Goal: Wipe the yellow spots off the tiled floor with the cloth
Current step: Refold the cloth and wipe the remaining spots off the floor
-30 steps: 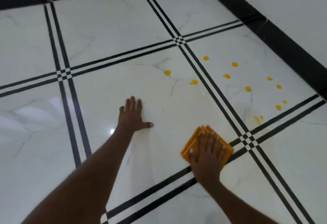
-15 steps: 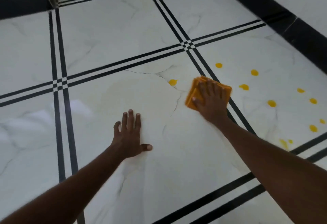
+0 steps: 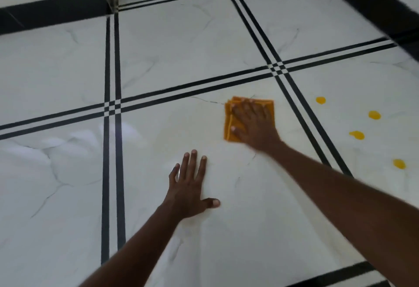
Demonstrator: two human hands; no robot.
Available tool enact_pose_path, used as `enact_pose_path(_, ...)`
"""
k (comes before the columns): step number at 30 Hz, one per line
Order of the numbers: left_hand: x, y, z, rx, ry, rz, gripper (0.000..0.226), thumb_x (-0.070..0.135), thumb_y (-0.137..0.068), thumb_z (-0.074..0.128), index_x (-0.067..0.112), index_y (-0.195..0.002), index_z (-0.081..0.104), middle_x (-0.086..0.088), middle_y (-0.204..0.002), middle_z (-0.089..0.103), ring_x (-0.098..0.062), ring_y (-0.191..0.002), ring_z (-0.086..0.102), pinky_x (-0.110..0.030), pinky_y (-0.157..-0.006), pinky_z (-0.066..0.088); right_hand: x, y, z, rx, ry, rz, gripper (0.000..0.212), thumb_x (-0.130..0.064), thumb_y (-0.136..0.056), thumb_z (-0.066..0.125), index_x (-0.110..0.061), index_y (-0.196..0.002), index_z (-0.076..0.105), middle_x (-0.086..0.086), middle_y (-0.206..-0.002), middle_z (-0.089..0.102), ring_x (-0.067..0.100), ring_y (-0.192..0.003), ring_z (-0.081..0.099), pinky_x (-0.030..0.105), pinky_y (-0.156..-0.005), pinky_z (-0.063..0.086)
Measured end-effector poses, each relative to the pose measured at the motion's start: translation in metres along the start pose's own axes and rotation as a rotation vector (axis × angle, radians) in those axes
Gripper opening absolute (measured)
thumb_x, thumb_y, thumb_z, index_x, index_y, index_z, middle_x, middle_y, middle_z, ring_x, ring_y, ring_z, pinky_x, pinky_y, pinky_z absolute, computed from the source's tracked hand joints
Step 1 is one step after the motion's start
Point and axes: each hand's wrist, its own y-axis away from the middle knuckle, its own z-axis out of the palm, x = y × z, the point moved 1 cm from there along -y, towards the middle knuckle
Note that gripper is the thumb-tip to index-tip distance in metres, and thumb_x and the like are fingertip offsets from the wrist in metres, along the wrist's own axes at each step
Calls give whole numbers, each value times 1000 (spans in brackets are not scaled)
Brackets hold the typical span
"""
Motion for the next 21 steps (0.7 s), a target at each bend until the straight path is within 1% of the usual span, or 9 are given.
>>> enact_pose_path(2,-2,-1,2,10,-2,-7,129,101,-63,24,27,-154,-31,-5,-156,-45,-25,-146,-38,-47,-121,-9,41,-4,-5,78,73,137,66,-60,-103,33,-14,-146,54,17,-145,59,40,-130,55,50,-108,37)
enact_pose_path(4,-2,-2,3,18,21,0,128,100,-65,28,28,-154,-30,-4,-156,-45,-24,-146,-39,-47,-121,-10,56,25,-15,125,68,305,69,-61,-104,32,-12,-152,44,20,-148,53,42,-132,51,55,-112,35)
enact_pose_path(8,1,1,-4,-1,55,-4,127,95,-70,37,26,-154,-28,-5,-156,-44,-25,-147,-37,-49,-123,-8,-15,114,-19,97,-104,681,76,-58,-99,36,-14,-161,28,24,-163,34,46,-149,31,63,-123,16)
enact_pose_path(10,1,2,-7,-26,51,-6,126,94,-71,38,26,-154,-29,-5,-156,-45,-25,-147,-38,-50,-123,-7,-65,131,-23,65,-126,574,79,-58,-96,39,-15,-161,29,24,-164,32,46,-151,28,64,-124,13)
enact_pose_path(12,1,3,-6,-22,64,-2,126,93,-72,39,26,-155,-28,-6,-157,-44,-26,-147,-38,-50,-123,-8,-88,119,-19,37,-123,241,78,-57,-96,42,-18,-162,30,20,-167,28,43,-154,24,62,-125,11)
enact_pose_path(14,0,1,-4,-7,61,6,126,94,-71,38,26,-155,-27,-6,-157,-43,-26,-147,-37,-49,-122,-9,-72,76,-15,-6,-92,-107,78,-60,-97,39,-23,-163,26,15,-170,23,39,-157,18,61,-125,11)
enact_pose_path(16,-2,0,-1,-5,54,3,126,93,-71,38,26,-154,-29,-6,-158,-43,-25,-147,-38,-47,-121,-11,-39,29,-10,-53,-46,-213,77,-64,-97,33,-25,-163,27,13,-170,25,37,-157,20,60,-125,13)
enact_pose_path(19,-2,0,0,2,64,6,127,93,-72,41,27,-154,-30,-4,-157,-44,-24,-147,-38,-46,-121,-12,19,15,-11,48,1,139,72,-64,-101,29,-18,-157,38,17,-159,42,41,-144,40,58,-119,26)
enact_pose_path(21,1,1,-3,-14,70,3,127,92,-72,42,27,-154,-30,-5,-157,-43,-24,-147,-37,-47,-122,-12,24,60,-21,134,-50,483,73,-63,-103,30,-15,-157,35,20,-158,43,43,-144,39,60,-120,25)
